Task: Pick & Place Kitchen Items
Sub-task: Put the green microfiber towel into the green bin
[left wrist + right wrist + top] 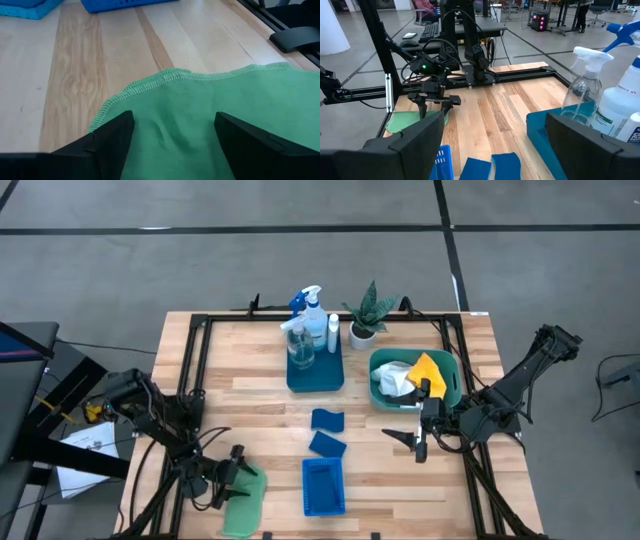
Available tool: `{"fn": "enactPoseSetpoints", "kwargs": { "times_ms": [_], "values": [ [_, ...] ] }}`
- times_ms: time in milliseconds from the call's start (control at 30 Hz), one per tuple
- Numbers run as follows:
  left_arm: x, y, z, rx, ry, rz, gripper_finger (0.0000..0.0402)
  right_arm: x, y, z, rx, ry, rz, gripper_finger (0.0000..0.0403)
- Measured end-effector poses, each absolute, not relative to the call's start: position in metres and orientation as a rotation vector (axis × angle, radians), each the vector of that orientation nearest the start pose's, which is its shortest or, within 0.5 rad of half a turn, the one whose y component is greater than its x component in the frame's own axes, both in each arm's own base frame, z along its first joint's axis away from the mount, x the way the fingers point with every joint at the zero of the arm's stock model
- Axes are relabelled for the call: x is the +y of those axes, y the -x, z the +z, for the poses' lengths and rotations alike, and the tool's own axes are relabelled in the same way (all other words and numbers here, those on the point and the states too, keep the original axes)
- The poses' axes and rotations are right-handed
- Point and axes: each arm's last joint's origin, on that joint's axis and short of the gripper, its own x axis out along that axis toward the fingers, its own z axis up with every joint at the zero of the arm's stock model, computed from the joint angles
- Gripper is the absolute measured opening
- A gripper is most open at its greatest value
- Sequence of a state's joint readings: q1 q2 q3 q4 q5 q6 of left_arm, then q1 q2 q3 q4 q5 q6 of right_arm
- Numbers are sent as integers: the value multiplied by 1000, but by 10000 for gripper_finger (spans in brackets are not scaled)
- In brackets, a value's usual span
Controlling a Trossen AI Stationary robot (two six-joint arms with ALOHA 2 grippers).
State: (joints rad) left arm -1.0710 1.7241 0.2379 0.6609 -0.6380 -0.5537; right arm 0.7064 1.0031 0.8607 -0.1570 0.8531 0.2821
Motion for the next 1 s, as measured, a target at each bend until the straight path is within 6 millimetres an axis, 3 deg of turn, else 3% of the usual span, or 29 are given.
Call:
{"fn": "enactPoseSetpoints", "kwargs": {
  "times_ms": [1000],
  "values": [
    [-167,-113,57,630,-62,-187,59,121,-176,325,193,-72,-159,336]
  ]
}}
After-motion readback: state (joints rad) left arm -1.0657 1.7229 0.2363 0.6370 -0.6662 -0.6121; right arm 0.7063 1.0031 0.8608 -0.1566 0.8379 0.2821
